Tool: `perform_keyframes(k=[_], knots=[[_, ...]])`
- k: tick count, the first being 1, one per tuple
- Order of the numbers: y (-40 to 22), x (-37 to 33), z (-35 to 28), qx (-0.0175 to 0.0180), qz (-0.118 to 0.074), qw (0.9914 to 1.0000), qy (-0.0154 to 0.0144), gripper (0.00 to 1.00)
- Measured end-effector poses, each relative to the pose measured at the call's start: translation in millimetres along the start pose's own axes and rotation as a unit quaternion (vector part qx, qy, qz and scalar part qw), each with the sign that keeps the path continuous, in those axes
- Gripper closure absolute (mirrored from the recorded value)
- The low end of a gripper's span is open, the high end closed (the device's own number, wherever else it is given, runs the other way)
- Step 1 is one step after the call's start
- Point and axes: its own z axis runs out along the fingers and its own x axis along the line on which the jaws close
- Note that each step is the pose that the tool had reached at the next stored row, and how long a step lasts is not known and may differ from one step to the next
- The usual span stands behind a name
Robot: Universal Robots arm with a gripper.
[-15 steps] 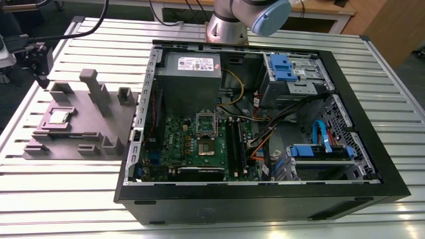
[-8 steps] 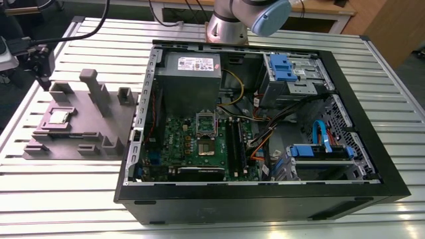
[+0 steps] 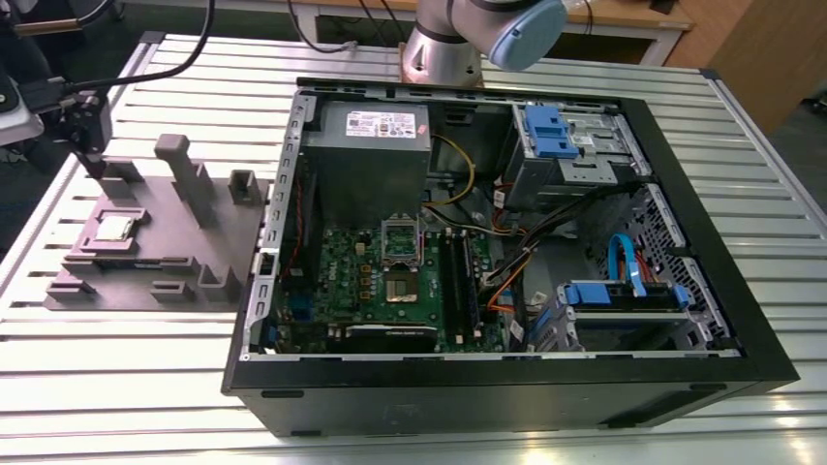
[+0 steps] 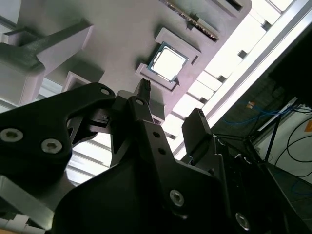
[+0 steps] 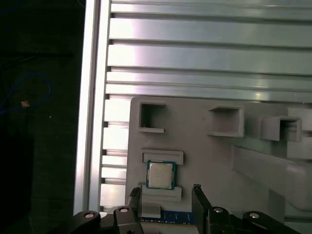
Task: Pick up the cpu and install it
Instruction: 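Pick up the cpu and move it towards the insertion slot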
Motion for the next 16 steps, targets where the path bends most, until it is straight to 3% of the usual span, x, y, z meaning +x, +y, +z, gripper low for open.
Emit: perform_keyframes(k=[6,16], knots=[[-3.9,0.7,6.6,0.0004,-0.017,0.99986,0.0009,0.47],[-6.6,0.8,23.8,0.0004,-0.019,0.99982,0.0009,0.47]])
